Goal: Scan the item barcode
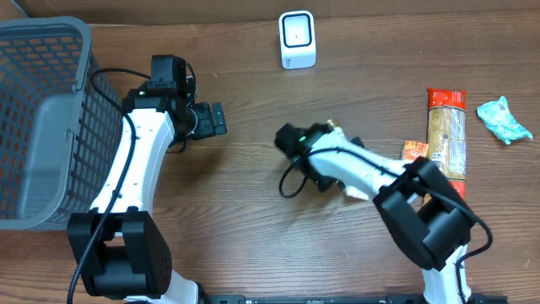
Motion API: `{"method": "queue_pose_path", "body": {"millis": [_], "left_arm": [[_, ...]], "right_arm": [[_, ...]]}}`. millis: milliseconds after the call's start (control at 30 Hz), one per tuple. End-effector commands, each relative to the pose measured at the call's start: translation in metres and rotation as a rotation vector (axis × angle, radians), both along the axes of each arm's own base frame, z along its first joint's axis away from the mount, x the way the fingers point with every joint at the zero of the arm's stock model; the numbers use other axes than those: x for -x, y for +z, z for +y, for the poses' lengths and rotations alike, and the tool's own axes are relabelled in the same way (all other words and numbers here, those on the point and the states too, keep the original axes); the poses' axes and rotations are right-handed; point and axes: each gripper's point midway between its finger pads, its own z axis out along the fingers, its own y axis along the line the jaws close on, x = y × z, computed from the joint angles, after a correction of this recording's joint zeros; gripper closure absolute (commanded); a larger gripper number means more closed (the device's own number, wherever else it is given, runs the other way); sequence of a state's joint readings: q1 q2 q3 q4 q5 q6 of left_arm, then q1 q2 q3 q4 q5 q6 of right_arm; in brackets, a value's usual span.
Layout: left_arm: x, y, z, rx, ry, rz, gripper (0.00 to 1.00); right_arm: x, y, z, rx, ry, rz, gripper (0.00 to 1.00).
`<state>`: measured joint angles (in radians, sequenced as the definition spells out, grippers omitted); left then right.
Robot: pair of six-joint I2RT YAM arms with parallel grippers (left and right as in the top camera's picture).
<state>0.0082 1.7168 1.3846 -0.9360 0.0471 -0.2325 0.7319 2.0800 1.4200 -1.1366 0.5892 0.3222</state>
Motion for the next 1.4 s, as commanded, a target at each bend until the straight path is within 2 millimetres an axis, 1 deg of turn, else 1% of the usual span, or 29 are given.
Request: {"method": "queue_pose_path", "body": {"millis": [0,100,133,300,367,400,433,467,500,600,733,800,867,933,967,1000,1067,1100,1167,1200,1267,1300,1367], "left_arm": [[-0.003,0.007,0.0,-0.012,-0.018,-0.021,0.0],[-0.003,0.007,0.0,-0.012,-0.018,-0.021,0.0],[-0.003,0.007,0.0,-0.012,-0.018,-0.021,0.0],[-0.003,0.007,0.0,-0.012,-0.018,-0.021,0.0],[-0.003,0.007,0.0,-0.012,-0.018,-0.021,0.0],[-0.003,0.007,0.0,-0.012,-0.018,-0.021,0.0],[-0.003,0.007,0.0,-0.012,-0.018,-0.021,0.0],[-0.003,0.007,0.0,-0.012,-0.018,-0.021,0.0],[-0.003,0.007,0.0,-0.012,-0.018,-0.021,0.0],[-0.003,0.007,0.0,-0.012,-0.018,-0.021,0.0],[-0.003,0.007,0.0,-0.012,-0.018,-0.021,0.0],[-0.003,0.007,0.0,-0.012,-0.018,-0.021,0.0],[-0.003,0.007,0.0,-0.012,-0.018,-0.021,0.0],[-0.003,0.007,0.0,-0.012,-0.018,-0.021,0.0],[-0.003,0.007,0.0,-0.012,-0.018,-0.021,0.0],[-0.003,0.007,0.0,-0.012,-0.018,-0.021,0.0],[-0.003,0.007,0.0,-0.012,-0.018,-0.021,0.0],[-0.003,0.007,0.0,-0.012,-0.018,-0.021,0.0],[-0.003,0.007,0.0,-0.012,-0.018,-0.021,0.0],[-0.003,0.007,0.0,-0.012,-0.018,-0.021,0.0],[-0.003,0.007,0.0,-0.012,-0.018,-0.021,0.0],[-0.003,0.007,0.0,-0.012,-0.018,-0.021,0.0],[-0.003,0.007,0.0,-0.012,-0.018,-0.021,0.0]], "right_arm": [[0.005,-0.011,-0.005,-0.065,-0.046,0.07,0.07],[0.004,-0.011,-0.005,-0.067,-0.046,0.067,0.1],[0.004,-0.011,-0.005,-0.068,-0.046,0.066,0.13],[0.0,-0.012,-0.002,-0.083,-0.052,0.047,0.36],[-0.002,-0.013,0.0,-0.09,-0.051,0.038,0.47],[-0.002,-0.013,0.0,-0.091,-0.051,0.035,0.55],[-0.003,-0.013,0.0,-0.091,-0.05,0.03,0.64],[-0.005,-0.012,0.0,-0.086,-0.049,0.023,0.78],[-0.005,-0.012,-0.001,-0.082,-0.048,0.018,0.85],[-0.007,-0.011,-0.001,-0.079,-0.046,0.011,0.96],[-0.006,-0.012,0.004,-0.105,-0.053,0.019,0.96],[-0.004,-0.008,0.013,-0.152,-0.06,0.05,0.96],[-0.003,-0.001,0.027,-0.223,-0.063,0.083,0.96],[0.0,0.012,0.048,-0.335,-0.045,0.133,0.96],[0.004,0.025,0.068,-0.447,-0.016,0.178,0.96],[0.006,0.032,0.078,-0.508,-0.002,0.201,0.96],[0.016,0.055,0.11,-0.714,0.048,0.283,0.96],[0.02,0.064,0.121,-0.805,0.063,0.319,0.96],[0.024,0.073,0.133,-0.93,0.053,0.381,0.96],[0.026,0.075,0.137,-0.978,0.053,0.412,0.96],[0.033,0.072,0.145,-1.094,0.049,0.488,0.96],[0.035,0.067,0.149,-1.145,0.04,0.522,0.96],[0.039,0.054,0.15,-1.181,0.022,0.557,0.96]]}}
